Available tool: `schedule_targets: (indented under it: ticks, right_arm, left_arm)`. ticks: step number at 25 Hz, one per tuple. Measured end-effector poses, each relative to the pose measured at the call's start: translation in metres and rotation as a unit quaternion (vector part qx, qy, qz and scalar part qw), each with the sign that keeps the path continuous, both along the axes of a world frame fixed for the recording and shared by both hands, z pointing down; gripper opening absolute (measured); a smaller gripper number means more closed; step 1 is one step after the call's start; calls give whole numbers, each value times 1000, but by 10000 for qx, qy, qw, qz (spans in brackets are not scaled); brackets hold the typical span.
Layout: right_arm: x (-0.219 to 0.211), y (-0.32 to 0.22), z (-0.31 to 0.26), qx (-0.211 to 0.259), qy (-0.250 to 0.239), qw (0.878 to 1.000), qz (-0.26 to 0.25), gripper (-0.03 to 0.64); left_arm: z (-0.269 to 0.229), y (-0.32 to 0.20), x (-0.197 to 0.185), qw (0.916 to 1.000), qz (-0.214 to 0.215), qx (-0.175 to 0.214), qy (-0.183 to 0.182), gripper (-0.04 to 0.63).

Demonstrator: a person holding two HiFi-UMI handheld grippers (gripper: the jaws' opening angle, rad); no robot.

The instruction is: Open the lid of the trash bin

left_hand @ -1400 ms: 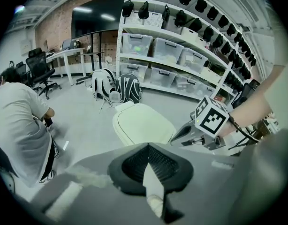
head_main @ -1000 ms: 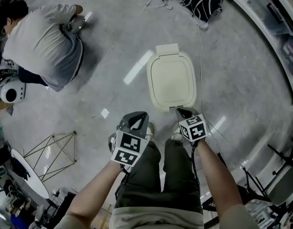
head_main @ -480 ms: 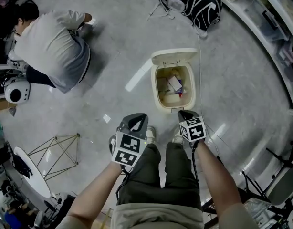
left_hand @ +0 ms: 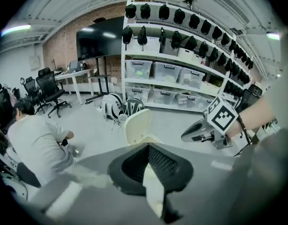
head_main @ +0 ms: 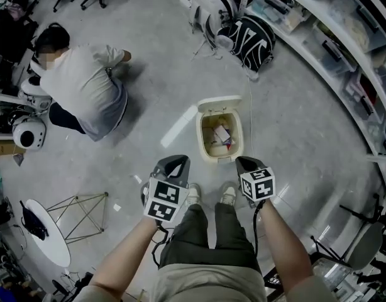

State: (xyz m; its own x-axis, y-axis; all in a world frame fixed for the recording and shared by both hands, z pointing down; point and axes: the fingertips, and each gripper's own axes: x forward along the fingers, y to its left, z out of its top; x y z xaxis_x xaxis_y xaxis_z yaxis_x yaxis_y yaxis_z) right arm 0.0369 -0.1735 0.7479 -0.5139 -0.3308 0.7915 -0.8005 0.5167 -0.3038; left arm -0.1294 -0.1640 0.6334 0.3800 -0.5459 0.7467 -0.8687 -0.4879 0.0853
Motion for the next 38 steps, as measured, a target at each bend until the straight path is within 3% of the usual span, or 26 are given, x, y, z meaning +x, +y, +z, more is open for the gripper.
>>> schedule_targets:
  ticks: [10, 20, 27, 36, 38]
  right_arm:
    - [-1, -11, -193, 968, -646, 9928, 268, 3]
    - [-3, 1, -383, 2282, -1277, 9651, 117, 3]
    - [-4, 27, -489, 3128, -1597, 9363, -85, 3]
    - [-1, 67, -586, 3850, -1939, 9019, -281, 3]
    - [0, 76, -601, 4040, -1879, 8945, -371, 3]
  left_arm:
    - [-130, -9, 2, 9975, 24, 699, 71, 2]
    - [-255, 5, 10, 9879, 94, 1540, 143, 3]
    - [-341, 27, 19, 9725, 243, 2312, 115, 2]
    - [-434, 65, 30, 9453, 266, 3248, 150, 2]
    - [-450, 73, 36, 9422, 165, 3330, 337, 2]
